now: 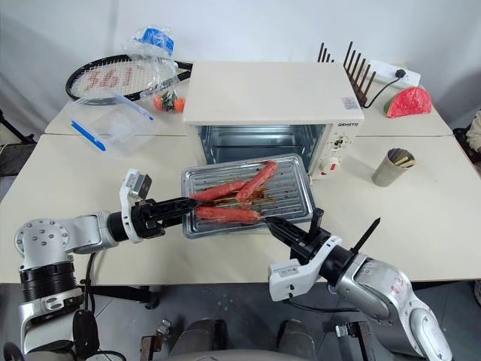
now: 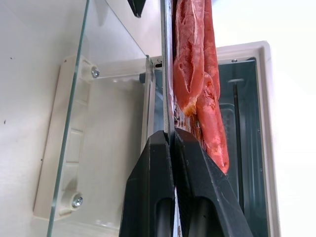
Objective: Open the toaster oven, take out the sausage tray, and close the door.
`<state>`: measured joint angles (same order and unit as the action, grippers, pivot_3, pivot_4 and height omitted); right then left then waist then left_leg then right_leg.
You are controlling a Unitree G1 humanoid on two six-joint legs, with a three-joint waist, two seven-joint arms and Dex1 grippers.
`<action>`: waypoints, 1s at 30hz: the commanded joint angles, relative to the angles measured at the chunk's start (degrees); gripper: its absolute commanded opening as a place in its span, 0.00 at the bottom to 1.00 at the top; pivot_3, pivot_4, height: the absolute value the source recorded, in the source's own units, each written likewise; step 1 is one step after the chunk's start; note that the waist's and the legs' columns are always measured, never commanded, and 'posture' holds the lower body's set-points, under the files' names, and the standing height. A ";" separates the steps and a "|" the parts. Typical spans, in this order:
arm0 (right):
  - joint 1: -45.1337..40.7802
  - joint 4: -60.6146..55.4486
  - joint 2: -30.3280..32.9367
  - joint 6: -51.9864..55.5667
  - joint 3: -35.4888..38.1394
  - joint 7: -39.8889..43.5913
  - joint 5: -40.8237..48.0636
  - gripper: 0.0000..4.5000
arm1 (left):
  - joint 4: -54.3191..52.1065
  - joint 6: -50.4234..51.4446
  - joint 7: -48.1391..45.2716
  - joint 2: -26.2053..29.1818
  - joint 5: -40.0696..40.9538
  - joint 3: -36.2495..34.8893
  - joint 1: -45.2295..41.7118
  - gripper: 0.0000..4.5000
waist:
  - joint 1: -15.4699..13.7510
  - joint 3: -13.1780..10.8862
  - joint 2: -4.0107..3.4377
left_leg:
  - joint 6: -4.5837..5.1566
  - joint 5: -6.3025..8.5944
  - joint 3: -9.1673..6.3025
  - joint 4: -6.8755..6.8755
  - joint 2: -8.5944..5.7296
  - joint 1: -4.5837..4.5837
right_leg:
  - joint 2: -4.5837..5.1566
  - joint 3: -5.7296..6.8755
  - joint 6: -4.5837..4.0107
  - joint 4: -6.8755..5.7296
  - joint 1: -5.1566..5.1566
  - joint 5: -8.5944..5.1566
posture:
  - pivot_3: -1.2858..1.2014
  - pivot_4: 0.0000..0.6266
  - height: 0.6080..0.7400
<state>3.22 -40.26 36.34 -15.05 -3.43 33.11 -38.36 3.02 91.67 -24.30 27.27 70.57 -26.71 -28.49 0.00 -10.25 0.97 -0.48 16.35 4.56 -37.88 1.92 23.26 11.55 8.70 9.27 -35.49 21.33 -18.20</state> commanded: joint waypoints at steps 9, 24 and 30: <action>-1.50 -0.90 0.56 -0.76 1.63 -0.63 1.32 0.00 | -0.04 0.82 1.09 2.16 3.24 0.16 1.16 0.91 | -0.04 0.00 0.00 | 0.00 0.00 0.00 0.00 0.00 0.00 | 0.00 -0.02 0.00 0.00 0.00 0.00 | 0.52 0.24 1.00; -1.87 -0.21 1.22 -1.47 1.50 -0.39 2.62 0.00 | 1.44 0.54 2.67 1.42 2.57 -0.41 0.10 0.01 | -0.05 0.00 0.00 | 0.00 0.00 0.03 -0.01 0.00 0.00 | 0.00 -0.04 0.00 0.00 0.00 0.00 | 0.52 0.24 1.00; -1.92 0.28 0.82 -1.90 0.68 0.05 3.79 0.00 | 1.40 0.82 4.61 2.13 4.69 1.14 -0.73 0.01 | -0.05 0.00 0.00 | 0.00 0.00 0.03 -0.01 0.00 -0.01 | 0.00 -0.05 0.00 0.00 0.00 0.00 | 0.52 0.24 1.00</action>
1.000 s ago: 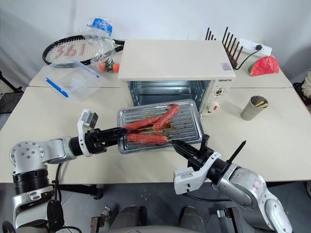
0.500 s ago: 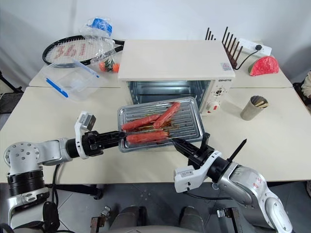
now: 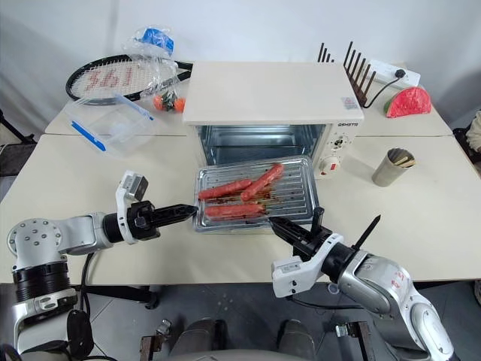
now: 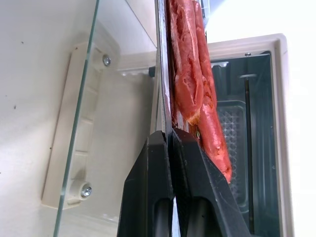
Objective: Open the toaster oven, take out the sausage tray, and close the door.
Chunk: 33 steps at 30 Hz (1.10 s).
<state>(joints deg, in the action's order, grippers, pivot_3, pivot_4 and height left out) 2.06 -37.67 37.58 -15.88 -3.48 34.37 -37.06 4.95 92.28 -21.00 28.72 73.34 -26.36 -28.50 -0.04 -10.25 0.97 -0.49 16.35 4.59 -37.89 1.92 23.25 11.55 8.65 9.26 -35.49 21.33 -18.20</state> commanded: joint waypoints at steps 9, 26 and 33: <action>-1.04 -1.39 -0.72 -1.55 -0.22 -1.32 2.86 0.00 | -0.67 0.22 5.48 4.36 6.45 3.57 -0.47 0.01 | 0.01 0.00 0.00 | 0.00 0.00 -0.01 0.00 0.00 0.00 | 0.00 -0.03 0.00 0.00 0.00 0.00 | 0.52 0.24 1.00; -2.88 -0.11 -2.18 -2.26 -2.51 -1.23 3.35 0.00 | -1.04 -4.34 13.72 0.34 14.89 4.09 0.01 0.01 | -0.05 0.00 0.00 | 0.00 0.00 0.00 0.00 -0.01 -0.02 | 0.00 -0.06 0.00 0.00 0.00 0.00 | 0.52 0.24 1.00; -3.42 0.46 -2.25 -2.34 -2.58 -1.23 3.47 0.00 | 0.33 -5.82 15.26 -0.08 18.21 5.61 -0.02 0.05 | -0.04 0.00 0.00 | 0.00 0.00 0.00 0.00 -0.01 -0.02 | 0.00 -0.06 0.00 0.00 0.00 0.00 | 0.52 0.24 1.00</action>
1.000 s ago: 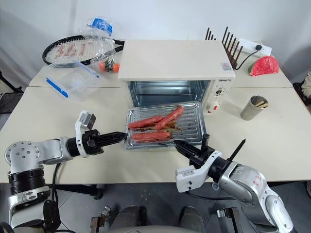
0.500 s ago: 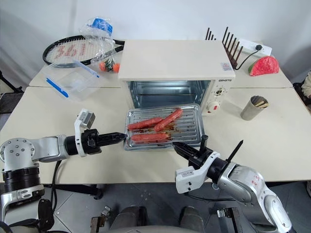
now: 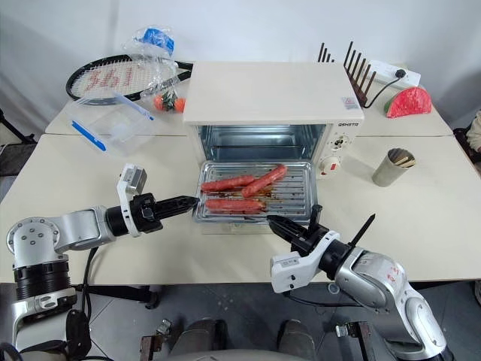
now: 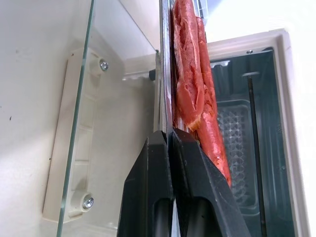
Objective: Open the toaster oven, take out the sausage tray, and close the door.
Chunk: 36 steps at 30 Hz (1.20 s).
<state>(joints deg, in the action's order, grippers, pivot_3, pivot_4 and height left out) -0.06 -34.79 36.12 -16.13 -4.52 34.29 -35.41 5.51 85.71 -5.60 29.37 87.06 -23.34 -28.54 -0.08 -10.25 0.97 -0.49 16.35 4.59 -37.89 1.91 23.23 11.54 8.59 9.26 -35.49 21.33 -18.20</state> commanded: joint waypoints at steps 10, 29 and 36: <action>-2.02 -1.58 -0.29 -3.44 -1.93 -1.09 2.78 0.00 | 1.01 -1.12 0.49 1.61 7.51 6.59 -0.57 0.49 | -0.05 0.00 0.00 | 0.00 0.00 0.00 0.00 0.00 -0.01 | 0.00 -0.03 0.00 0.00 0.00 0.00 | 0.52 0.24 1.00; -1.82 -0.51 0.73 -4.45 -0.77 -1.11 4.13 0.00 | 4.20 -2.16 -1.79 5.67 9.47 8.98 -1.12 0.00 | 0.02 0.00 0.00 | 0.00 0.00 0.01 0.00 -0.01 -0.02 | -0.01 -0.04 0.00 0.00 0.00 0.00 | 0.52 0.24 1.00; -1.82 -0.98 0.29 -0.20 -0.88 2.33 9.65 0.00 | 5.22 -2.61 -1.02 7.48 11.86 9.98 -1.08 0.00 | 0.00 0.00 0.00 | 0.00 0.00 0.01 0.00 -0.01 -0.02 | -0.01 -0.05 0.00 0.00 0.00 0.00 | 0.52 0.24 1.00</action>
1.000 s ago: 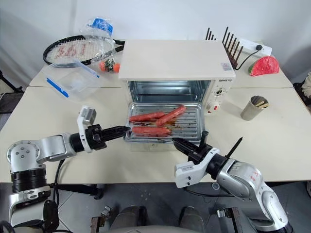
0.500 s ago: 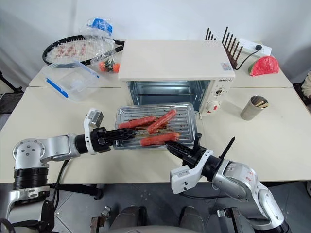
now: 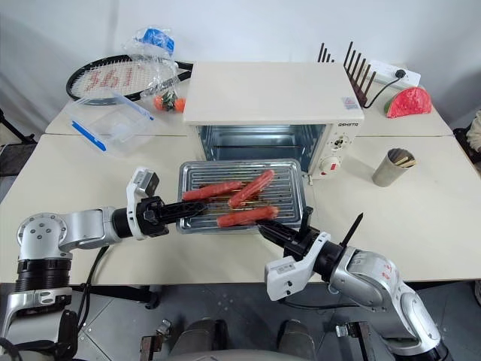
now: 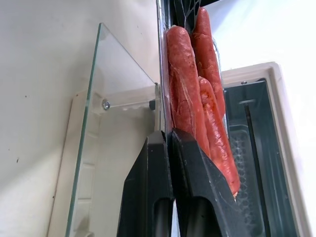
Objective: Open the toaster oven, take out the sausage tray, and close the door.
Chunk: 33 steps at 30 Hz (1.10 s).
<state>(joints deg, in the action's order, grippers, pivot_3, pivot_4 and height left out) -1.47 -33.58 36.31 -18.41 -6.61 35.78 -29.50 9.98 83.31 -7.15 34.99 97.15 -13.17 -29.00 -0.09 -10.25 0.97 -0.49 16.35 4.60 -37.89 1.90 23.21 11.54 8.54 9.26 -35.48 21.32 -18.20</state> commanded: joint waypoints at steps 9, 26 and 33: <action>-0.53 -3.74 1.47 2.93 1.02 4.97 8.48 0.00 | 2.51 -1.41 5.04 4.47 8.15 3.32 0.74 0.00 | 0.02 0.00 0.00 | 0.00 0.00 -0.01 0.00 0.00 0.00 | 0.00 -0.03 0.00 0.00 0.00 0.00 | 0.52 0.24 1.00; 4.88 -5.14 10.38 1.47 4.27 12.68 24.12 0.99 | 1.03 -6.29 8.27 6.69 15.66 6.45 3.76 0.00 | -0.11 0.00 0.00 | 0.00 0.00 0.03 0.01 -0.01 -0.01 | -0.01 -0.09 0.00 0.06 -0.01 0.00 | 0.52 0.24 1.00; 4.67 1.18 14.04 4.61 11.51 16.87 35.92 0.99 | -0.19 -5.45 5.93 9.07 15.85 3.70 6.95 0.00 | -0.05 0.00 0.00 | 0.02 0.00 0.04 0.01 0.00 -0.03 | -0.02 -0.11 0.00 0.09 -0.03 0.00 | 0.52 0.24 1.00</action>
<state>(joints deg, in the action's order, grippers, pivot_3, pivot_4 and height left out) 2.77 -32.88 49.42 -14.31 3.11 50.97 2.53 11.80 77.60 0.80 42.98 110.72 -6.94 -22.70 -0.14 -10.25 0.97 -0.47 16.35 4.65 -37.87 1.89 23.18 11.52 8.43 9.26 -35.38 21.30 -18.20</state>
